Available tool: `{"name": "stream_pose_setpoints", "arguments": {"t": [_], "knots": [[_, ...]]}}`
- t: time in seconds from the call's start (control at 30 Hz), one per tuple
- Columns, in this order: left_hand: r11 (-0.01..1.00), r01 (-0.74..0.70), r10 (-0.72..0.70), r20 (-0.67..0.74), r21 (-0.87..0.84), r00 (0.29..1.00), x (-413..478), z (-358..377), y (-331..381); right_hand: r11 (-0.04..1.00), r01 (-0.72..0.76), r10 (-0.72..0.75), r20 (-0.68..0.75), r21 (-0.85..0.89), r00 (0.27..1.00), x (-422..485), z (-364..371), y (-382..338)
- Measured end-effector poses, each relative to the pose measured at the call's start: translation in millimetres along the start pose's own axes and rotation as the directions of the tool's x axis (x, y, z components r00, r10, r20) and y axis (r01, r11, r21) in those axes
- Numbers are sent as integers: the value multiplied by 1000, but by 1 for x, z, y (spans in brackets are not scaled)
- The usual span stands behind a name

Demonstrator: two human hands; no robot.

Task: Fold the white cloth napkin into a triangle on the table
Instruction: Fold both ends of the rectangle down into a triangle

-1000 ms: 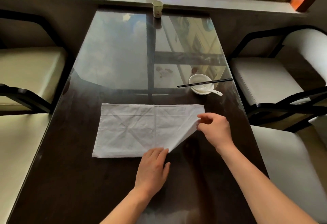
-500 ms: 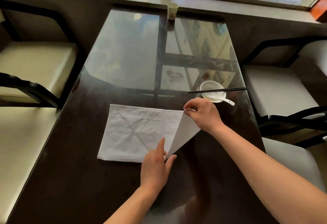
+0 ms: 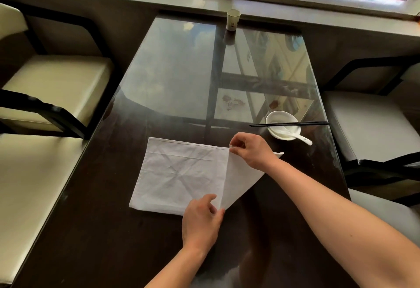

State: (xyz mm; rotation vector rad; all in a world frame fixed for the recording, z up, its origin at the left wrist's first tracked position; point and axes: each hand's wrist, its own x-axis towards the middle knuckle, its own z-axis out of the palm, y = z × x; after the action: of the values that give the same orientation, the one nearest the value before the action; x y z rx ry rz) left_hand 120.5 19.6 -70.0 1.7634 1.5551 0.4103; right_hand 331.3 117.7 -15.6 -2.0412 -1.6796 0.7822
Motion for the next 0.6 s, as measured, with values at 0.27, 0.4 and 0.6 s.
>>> {"name": "stream_pose_setpoints", "arguments": {"t": [0.27,0.4,0.6], "knots": [[1000,5,-6,-37,-18,999,0,-3,-5,997,-27,29,26,-67,999,32,25,5],[1000,22,-22,-36,-7,999,1,-5,-6,994,-45,46,7,-97,999,39,32,9],[991,-112,115,-47,71,992,2,-9,-7,988,-41,38,-18,-151,999,43,38,9]]}}
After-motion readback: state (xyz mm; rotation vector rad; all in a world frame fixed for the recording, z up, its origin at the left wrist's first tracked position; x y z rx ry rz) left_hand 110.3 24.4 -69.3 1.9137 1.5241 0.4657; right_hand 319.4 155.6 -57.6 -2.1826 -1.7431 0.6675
